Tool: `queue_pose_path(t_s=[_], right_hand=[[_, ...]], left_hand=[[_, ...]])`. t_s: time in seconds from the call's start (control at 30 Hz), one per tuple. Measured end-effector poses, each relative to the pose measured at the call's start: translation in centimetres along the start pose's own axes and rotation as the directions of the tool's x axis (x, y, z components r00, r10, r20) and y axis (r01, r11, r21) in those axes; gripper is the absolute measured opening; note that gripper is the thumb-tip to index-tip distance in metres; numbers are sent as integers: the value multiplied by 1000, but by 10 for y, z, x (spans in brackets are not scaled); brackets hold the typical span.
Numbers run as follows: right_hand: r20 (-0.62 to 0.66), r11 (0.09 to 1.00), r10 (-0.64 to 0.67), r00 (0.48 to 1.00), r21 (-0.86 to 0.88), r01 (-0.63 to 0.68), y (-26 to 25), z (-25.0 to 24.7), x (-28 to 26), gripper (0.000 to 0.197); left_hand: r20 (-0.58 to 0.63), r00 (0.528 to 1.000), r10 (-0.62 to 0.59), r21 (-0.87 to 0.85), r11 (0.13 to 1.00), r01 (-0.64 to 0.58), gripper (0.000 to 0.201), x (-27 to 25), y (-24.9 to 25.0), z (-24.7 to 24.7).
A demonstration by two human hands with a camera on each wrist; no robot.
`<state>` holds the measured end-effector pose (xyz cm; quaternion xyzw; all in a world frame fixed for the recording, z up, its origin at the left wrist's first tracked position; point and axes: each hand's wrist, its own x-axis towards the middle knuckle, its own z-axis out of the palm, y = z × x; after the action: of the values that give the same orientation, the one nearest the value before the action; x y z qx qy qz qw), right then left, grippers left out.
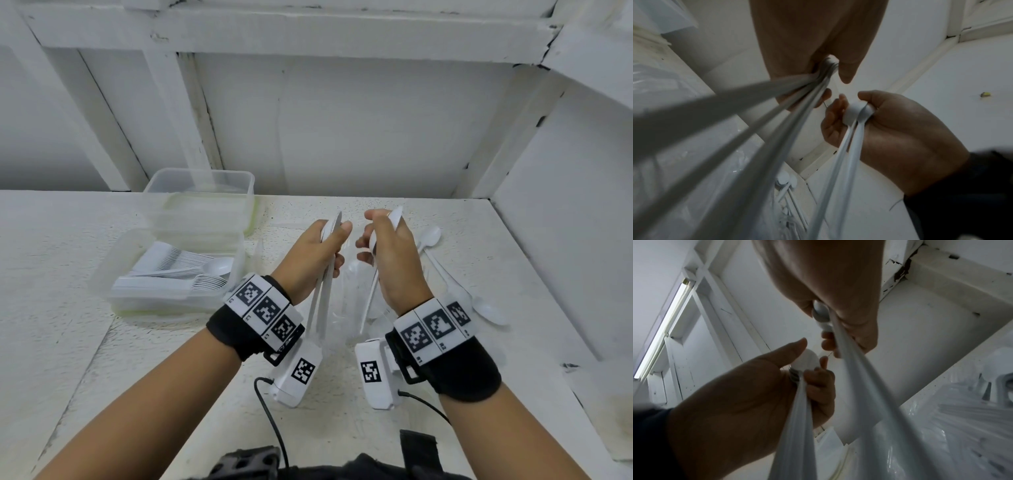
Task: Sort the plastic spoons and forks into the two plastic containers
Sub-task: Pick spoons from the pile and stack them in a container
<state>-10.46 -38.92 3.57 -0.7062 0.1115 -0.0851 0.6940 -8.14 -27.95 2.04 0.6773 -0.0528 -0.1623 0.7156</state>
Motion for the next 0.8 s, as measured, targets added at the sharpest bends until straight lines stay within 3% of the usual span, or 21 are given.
queue_pose_path(t_s=[0.1,0.27,0.5,0.63,0.8], right_hand=[[-20,999,1,1000,-34,-2,1,3,-2,26],[87,997,38,996,-73,-32,2,12,-4,36],[118,994,33,993,-105,-21,0,13,-8,50],[142,990,92,986,-116,-76,-2,3,-6,57],[190,979,114,975,-188,-78,-4,12,-10,58]], left_hand=[[22,999,36,32,999,-36,15,-3,0,2],[71,994,87,65,994,-92,17,-3,-1,7],[109,989,102,80,991,-111,36,-2,-2,-2],[46,998,30,-42,999,-29,27,-3,-2,-8],[111,993,29,-128,992,-15,30,-7,-2,-4]])
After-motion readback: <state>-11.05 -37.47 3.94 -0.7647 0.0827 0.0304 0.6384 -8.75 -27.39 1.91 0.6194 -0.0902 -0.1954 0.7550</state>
